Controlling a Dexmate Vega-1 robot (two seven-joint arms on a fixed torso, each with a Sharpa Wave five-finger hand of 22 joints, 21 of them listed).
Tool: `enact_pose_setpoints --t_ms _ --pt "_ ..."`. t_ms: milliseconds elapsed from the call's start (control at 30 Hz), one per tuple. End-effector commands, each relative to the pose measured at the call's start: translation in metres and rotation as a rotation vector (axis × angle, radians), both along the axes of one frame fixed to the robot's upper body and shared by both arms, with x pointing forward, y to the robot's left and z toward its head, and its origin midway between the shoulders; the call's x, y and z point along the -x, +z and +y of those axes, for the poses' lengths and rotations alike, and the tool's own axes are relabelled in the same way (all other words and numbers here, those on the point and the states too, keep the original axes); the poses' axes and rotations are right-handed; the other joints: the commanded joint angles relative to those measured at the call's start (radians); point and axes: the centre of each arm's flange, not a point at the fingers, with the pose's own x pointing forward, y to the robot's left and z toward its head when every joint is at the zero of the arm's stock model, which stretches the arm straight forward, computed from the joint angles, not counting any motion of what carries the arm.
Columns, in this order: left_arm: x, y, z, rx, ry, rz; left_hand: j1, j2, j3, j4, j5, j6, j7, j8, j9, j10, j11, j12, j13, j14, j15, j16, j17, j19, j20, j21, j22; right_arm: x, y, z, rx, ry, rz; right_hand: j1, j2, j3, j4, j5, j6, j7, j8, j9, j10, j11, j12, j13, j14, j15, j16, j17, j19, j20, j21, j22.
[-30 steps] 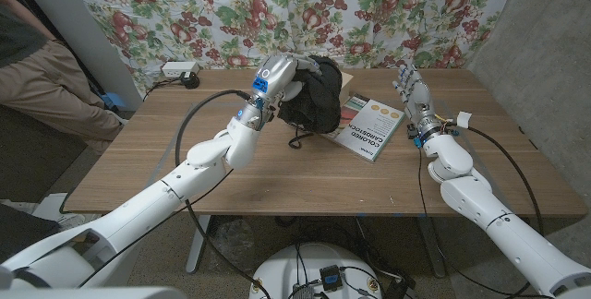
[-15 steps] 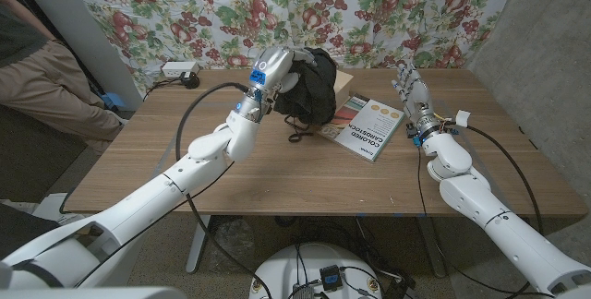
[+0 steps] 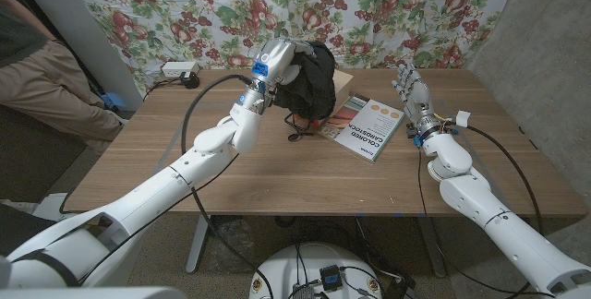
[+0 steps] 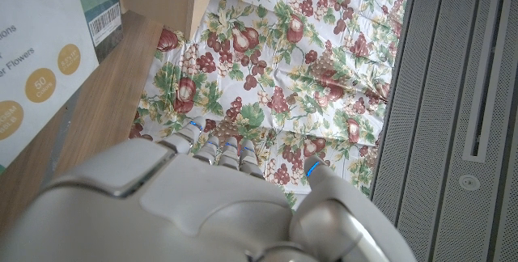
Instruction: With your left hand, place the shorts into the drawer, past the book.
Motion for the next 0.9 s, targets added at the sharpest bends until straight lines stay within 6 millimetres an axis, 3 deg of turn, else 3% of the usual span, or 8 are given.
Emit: enact_pose_setpoints --t_ms 33,367,700,867,900 --pt "-0.02 0.013 0.002 0.031 0.075 0.008 0.012 0.011 0.024 0.011 0.002 0.007 0.027 -0.007 0.003 -0.014 0.002 -0.01 -0.001 0.106 -0.197 -0.008 -0.001 -0.007 -0.108 0.004 -0.002 -0.001 0.0 -0.002 -0.002 0.001 -0.004 0.002 0.025 0.006 -0.002 -0.006 0.005 0.002 0.001 0.004 0.006 0.003 0.006 0.0 0.002 -0.029 0.001 0.0 -0.009 -0.065 0.005 0.002" --pt "-0.028 0.021 -0.005 0.015 0.077 -0.011 0.015 0.012 0.029 0.01 -0.001 -0.012 0.015 -0.02 0.004 -0.038 -0.016 -0.028 -0.005 0.088 -0.2 -0.017 -0.001 -0.018 -0.104 0.005 -0.005 -0.004 0.001 -0.001 -0.002 0.004 -0.007 -0.001 0.023 0.005 0.001 -0.006 0.017 0.007 0.006 0.004 0.021 0.008 0.011 0.001 0.008 -0.032 0.004 0.001 -0.006 -0.068 0.006 0.002" --pt "-0.028 0.028 -0.013 0.014 0.078 -0.042 0.016 0.015 0.03 0.011 -0.001 0.004 0.026 -0.018 0.004 -0.025 -0.003 -0.027 -0.007 0.09 -0.198 -0.014 0.003 -0.023 -0.105 0.007 -0.005 -0.007 0.0 0.0 -0.002 0.004 -0.004 -0.001 0.023 0.006 0.001 -0.006 0.014 0.007 0.004 0.005 0.016 0.006 0.008 0.001 0.007 -0.028 0.002 0.001 -0.006 -0.065 0.006 0.002" --pt "-0.032 0.033 -0.014 0.027 0.094 -0.039 0.018 0.015 0.032 0.01 -0.001 -0.003 0.023 -0.023 0.004 -0.024 -0.002 -0.029 -0.008 0.087 -0.197 -0.015 0.003 -0.024 -0.106 0.009 -0.005 -0.008 -0.001 -0.001 -0.008 0.005 0.0 -0.001 0.023 0.006 0.0 -0.006 0.013 0.006 0.003 0.005 0.016 0.006 0.007 0.002 0.006 -0.03 0.002 0.001 -0.006 -0.066 0.006 0.002" --pt "-0.033 0.034 -0.015 0.028 0.101 -0.042 0.018 0.013 0.032 0.009 -0.001 -0.004 0.023 -0.025 0.005 -0.035 -0.012 -0.035 -0.01 0.084 -0.197 -0.016 0.003 -0.025 -0.106 0.01 -0.005 -0.009 -0.001 -0.001 -0.003 0.004 -0.002 -0.001 0.023 0.006 0.0 -0.006 0.014 0.007 0.004 0.005 0.018 0.009 0.008 0.002 0.006 -0.029 0.002 0.001 -0.006 -0.066 0.006 0.002"
